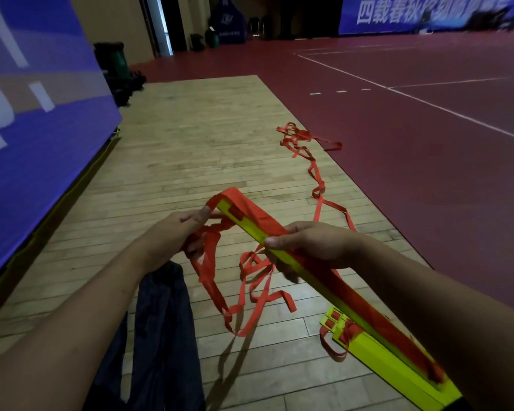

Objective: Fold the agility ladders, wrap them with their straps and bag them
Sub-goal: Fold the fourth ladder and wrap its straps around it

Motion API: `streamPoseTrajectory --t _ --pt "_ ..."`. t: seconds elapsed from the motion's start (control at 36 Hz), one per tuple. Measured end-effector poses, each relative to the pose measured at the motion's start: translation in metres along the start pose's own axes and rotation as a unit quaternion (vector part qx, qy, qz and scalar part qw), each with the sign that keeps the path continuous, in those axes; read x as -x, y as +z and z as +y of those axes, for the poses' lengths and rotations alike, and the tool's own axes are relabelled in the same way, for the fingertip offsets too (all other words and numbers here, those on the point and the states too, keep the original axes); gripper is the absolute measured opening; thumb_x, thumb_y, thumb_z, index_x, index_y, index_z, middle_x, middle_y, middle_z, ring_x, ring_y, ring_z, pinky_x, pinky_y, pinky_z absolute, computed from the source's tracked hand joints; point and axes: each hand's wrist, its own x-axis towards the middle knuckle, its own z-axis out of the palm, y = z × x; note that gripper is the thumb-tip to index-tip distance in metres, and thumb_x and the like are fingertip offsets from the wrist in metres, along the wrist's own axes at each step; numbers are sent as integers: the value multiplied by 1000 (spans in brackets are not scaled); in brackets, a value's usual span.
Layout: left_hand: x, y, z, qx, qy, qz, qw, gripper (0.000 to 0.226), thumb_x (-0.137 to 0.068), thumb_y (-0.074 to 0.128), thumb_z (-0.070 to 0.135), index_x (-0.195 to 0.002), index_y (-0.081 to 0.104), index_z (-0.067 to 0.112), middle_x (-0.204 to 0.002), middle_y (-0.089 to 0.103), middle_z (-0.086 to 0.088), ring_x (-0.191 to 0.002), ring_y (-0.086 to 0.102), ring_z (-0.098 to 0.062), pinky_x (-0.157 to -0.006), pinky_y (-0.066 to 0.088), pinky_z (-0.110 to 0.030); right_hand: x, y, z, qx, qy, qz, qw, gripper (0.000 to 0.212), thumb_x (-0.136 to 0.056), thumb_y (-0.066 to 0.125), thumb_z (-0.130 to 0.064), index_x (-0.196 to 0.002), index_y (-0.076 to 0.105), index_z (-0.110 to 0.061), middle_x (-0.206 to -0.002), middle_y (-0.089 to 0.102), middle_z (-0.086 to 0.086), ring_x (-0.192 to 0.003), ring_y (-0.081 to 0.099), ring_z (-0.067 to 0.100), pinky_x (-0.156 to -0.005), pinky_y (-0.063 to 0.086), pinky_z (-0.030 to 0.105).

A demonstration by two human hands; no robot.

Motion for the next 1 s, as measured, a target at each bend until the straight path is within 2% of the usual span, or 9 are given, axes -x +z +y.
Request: streamPoseTrajectory --t 0.08,0.22,0.47,0.53,0.61,0.67,0.75,0.89,1.0 --pt "0 5 5 -55 30 21 998 38 -92 46 58 -119 62 37 -54 57 -7 -52 60 -20 -61 52 -33 -1 3 2 -14 -4 -13 1000 27 -105 48 -23 -97 60 0 -92 68 20 -79 70 31 -78 58 40" --pt "0 15 12 -89 56 22 994 27 -102 46 31 -110 68 18 -83 76 -5 -74 72 -22 -65 55 -32 -6 10 1 -46 -21 20 999 24 -106 47 -26 -96 56 -6 -74 57 7 -61 54 17 -59 47 27" --pt "-9 42 19 -78 72 67 992 24 -99 48 -3 -89 62 13 -91 57 -4 -69 59 -10 -58 52 -20 -17 22 2 -99 -23 49 994 23 -105 50 -28 -95 55 -8 -75 47 3 -61 43 14 -58 40 25" --pt "-11 44 19 -63 61 64 994 20 -98 49 -3 -94 63 11 -94 54 -5 -68 59 -9 -54 50 -22 -18 24 2 -84 -21 77 993 24 -105 51 -29 -95 57 -8 -74 49 3 -61 45 13 -58 41 25" --pt "-14 44 14 -12 2 6 1000 9 -99 50 6 -97 58 8 -70 59 -1 -57 51 -12 -48 41 -21 -23 31 0 27 -10 167 986 28 -105 51 -33 -99 60 -8 -73 53 3 -61 50 13 -57 44 25" --pt "-15 46 13 33 -18 -13 999 33 -98 53 36 -100 61 5 -62 61 1 -50 47 -11 -46 38 -19 -30 39 -3 135 -5 215 967 24 -106 47 -32 -97 58 -12 -74 52 2 -60 49 12 -55 43 23" --pt "-16 55 17 28 -55 77 995 64 -94 43 68 -88 68 8 -53 62 4 -40 47 -7 -44 37 -18 -41 50 0 260 -1 252 932 14 -107 44 -25 -104 53 -15 -79 54 1 -62 49 10 -54 40 23" --pt "-22 56 13 -27 -61 187 980 52 -97 48 56 -74 69 15 -54 65 3 -48 52 -10 -46 36 -22 -44 56 5 309 2 235 922 30 -103 51 -41 -116 48 -14 -83 54 1 -66 51 9 -58 43 23" --pt "-20 52 20 24 -10 204 979 46 -98 53 40 -60 54 14 -44 46 4 -40 40 -10 -40 31 -19 -35 39 -4 188 -29 208 959 34 -99 59 -41 -108 63 -9 -89 60 8 -78 58 18 -70 47 31"
